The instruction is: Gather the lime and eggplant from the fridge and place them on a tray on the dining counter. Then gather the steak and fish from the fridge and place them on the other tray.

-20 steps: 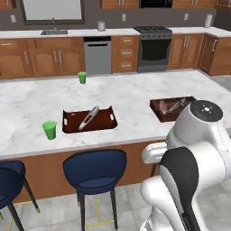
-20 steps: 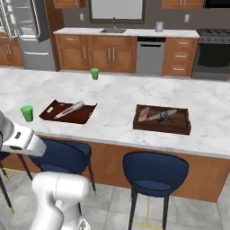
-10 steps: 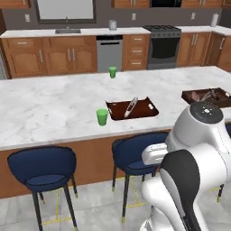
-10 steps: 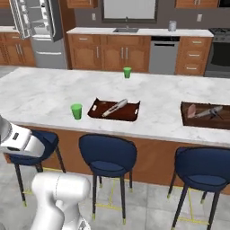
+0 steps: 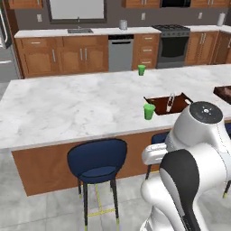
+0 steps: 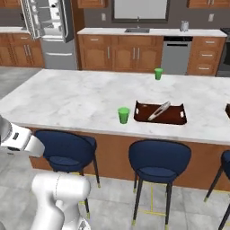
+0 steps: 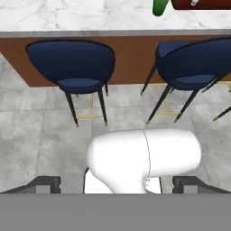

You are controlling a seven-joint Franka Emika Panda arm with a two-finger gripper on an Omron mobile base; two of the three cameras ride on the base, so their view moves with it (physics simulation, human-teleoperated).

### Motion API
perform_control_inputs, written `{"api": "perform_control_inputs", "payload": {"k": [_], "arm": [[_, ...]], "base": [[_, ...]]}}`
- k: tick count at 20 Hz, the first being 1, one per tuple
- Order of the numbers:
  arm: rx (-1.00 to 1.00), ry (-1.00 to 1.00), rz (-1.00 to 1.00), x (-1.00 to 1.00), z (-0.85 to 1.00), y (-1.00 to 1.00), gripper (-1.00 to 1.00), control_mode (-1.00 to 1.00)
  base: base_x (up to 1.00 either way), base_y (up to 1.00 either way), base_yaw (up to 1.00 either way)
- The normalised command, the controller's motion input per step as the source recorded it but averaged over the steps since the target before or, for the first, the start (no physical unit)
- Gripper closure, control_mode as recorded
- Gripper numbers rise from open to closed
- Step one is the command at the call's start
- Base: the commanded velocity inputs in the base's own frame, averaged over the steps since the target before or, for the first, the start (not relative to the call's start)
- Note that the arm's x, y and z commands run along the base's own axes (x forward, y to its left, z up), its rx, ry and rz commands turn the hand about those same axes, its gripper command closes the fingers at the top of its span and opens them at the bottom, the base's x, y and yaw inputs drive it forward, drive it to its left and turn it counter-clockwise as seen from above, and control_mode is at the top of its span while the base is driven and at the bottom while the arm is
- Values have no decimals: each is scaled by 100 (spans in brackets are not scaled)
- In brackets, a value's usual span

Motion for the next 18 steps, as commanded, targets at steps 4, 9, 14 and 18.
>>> {"api": "perform_control_inputs", "payload": {"k": [4, 9, 14, 18], "arm": [[0, 0, 0, 0, 0, 0, -100, 100], [0, 0, 0, 0, 0, 0, -100, 100], [0, 0, 0, 0, 0, 0, -100, 100], [0, 0, 0, 0, 0, 0, -100, 100]], "base": [[0, 100, -5], [0, 100, -5], [0, 100, -3], [14, 100, -2]]}}
